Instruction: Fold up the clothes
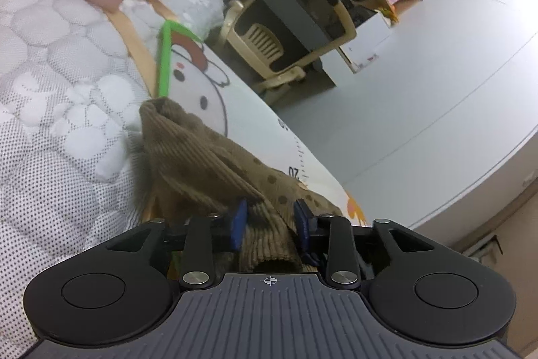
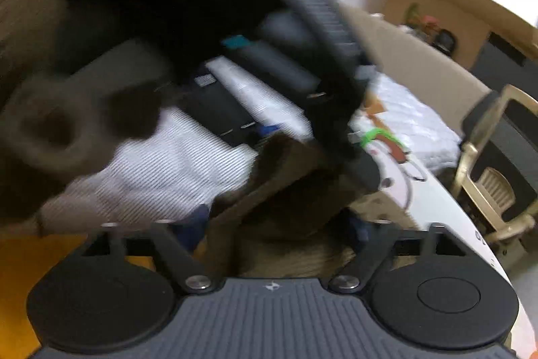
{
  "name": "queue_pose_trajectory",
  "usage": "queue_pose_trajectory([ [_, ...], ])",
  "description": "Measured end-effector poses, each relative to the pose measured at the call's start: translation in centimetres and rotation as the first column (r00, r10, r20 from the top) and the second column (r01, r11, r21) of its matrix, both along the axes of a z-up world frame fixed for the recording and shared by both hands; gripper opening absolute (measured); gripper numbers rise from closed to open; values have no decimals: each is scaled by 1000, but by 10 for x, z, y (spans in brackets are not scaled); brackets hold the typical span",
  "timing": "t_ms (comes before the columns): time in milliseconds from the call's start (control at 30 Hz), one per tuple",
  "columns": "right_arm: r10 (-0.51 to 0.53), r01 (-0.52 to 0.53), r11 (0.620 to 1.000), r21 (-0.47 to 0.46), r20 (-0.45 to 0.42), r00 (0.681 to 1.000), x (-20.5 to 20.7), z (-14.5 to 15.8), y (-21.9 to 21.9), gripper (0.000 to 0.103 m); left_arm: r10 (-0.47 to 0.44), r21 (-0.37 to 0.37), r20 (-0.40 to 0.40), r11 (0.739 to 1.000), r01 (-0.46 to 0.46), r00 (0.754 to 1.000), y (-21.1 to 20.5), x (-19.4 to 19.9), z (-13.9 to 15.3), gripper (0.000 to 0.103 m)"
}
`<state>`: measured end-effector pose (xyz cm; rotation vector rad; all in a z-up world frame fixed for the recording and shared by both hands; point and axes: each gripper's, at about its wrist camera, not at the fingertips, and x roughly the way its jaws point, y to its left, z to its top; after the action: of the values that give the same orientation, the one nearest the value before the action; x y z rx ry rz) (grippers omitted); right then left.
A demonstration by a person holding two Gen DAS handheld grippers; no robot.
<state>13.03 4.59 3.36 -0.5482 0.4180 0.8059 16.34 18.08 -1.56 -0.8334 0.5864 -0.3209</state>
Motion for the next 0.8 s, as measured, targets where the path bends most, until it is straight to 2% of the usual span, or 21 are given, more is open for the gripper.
queue_pose_trajectory([
  [33, -10, 12, 999, 42, -35, 999, 5, 6, -7, 47, 10, -10, -1, 1000, -10, 1000, 3, 1, -1, 47],
  [67, -14, 17, 998, 64, -47, 999, 6, 9, -12, 35, 20, -21, -3, 1000, -20, 1000, 6, 2, -1, 51],
  [133, -15, 19, 996, 84, -47, 999, 4, 12, -17, 30, 39, -42, -6, 998, -40, 999, 12, 5, -3, 72],
  [233, -17, 22, 993, 115, -46, 999, 0, 15, -26, 26, 69, -72, -11, 995, -69, 998, 20, 8, -5, 82],
  [300, -18, 24, 991, 135, -45, 999, -2, 18, -31, 23, 56, -92, -69, 994, -62, 996, 18, 18, -17, 86],
  [367, -19, 26, 988, 155, -45, 999, -5, 20, -37, 21, 24, -101, -114, 994, -35, 993, 7, 30, -25, 86],
  [400, -19, 26, 986, 165, -44, 999, -6, 21, -40, 21, 6, -105, -135, 994, -21, 991, 1, 36, -28, 83],
  [433, -20, 27, 984, 175, -44, 999, -7, 22, -43, 20, -7, -91, -135, 996, -6, 991, -7, 41, -25, 74],
  [500, -21, 29, 980, 195, -44, 999, -9, 25, -48, 20, -27, -41, -111, 999, 23, 993, -26, 50, -8, 67],
  [600, -74, 72, 956, 283, -4, 997, -15, 47, -86, 19, -119, 35, -15, 992, 119, 993, -67, 55, 32, 67],
  [700, -162, 139, 913, 383, 28, 986, -28, 71, -142, 20, -251, 90, 16, 964, 249, 968, -134, 70, 48, 72],
  [800, -285, 263, 853, 451, -21, 958, -34, 78, -208, 20, -380, 149, 38, 916, 371, 924, -201, 85, 65, 81],
])
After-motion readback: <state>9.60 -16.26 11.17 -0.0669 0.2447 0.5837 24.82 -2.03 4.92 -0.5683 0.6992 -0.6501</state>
